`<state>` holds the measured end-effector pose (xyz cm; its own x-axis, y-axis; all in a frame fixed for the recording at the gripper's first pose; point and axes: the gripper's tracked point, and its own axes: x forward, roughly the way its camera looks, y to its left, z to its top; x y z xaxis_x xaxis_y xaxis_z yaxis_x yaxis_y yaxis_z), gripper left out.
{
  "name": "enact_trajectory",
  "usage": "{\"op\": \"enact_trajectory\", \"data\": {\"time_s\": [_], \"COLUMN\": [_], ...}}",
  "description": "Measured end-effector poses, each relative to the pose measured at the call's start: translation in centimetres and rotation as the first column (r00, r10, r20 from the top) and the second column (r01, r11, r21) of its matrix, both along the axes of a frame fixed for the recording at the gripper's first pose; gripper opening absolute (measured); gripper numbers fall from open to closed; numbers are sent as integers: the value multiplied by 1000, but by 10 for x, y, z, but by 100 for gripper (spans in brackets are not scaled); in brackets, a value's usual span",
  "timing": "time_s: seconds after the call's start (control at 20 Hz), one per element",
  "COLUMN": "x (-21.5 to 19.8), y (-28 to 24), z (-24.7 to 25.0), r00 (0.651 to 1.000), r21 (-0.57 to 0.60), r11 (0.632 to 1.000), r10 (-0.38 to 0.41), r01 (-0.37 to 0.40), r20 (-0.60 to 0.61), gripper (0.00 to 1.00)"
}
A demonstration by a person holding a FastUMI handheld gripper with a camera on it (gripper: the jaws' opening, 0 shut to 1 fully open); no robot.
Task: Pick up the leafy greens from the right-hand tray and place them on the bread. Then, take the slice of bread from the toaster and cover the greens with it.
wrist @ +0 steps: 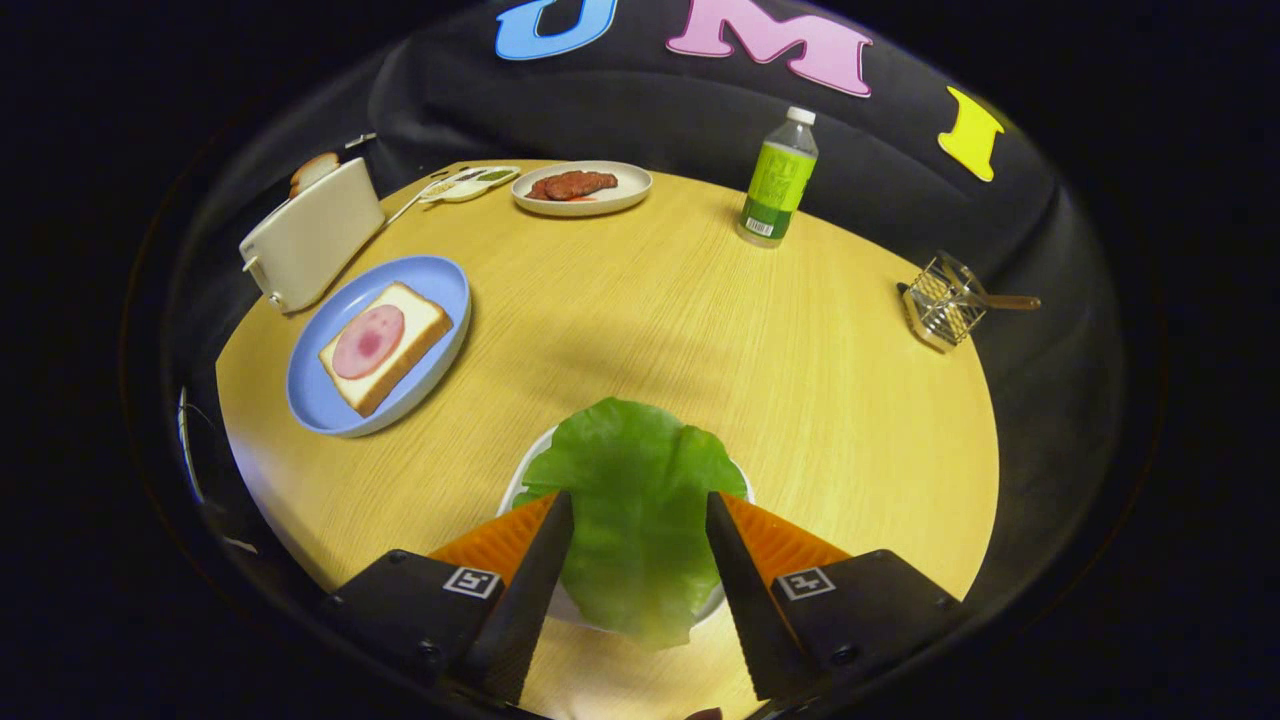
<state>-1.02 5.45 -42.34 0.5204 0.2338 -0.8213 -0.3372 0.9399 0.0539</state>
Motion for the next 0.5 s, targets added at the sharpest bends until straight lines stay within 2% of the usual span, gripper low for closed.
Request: {"op": "enact_trajectory", "data": {"time_s": [0.05,0.2,0.3,0.4,0.45,0.5], "x": [0,-1,2,0,0,-1], "y": [1,6,2,0,1,0], "z": [-7,-13,-16,-15,-14,-14], "r00": [1000,999,997,996,996,996], "r21": [-4,30,49,49,55,50], "r11": [1000,999,999,998,998,998], "r10": [8,15,-9,-24,-26,-22], "r01": [-8,-14,12,28,31,27], "r20": [-16,-52,-74,-82,-84,-87], "gripper": [80,75,69,44,16,14]}}
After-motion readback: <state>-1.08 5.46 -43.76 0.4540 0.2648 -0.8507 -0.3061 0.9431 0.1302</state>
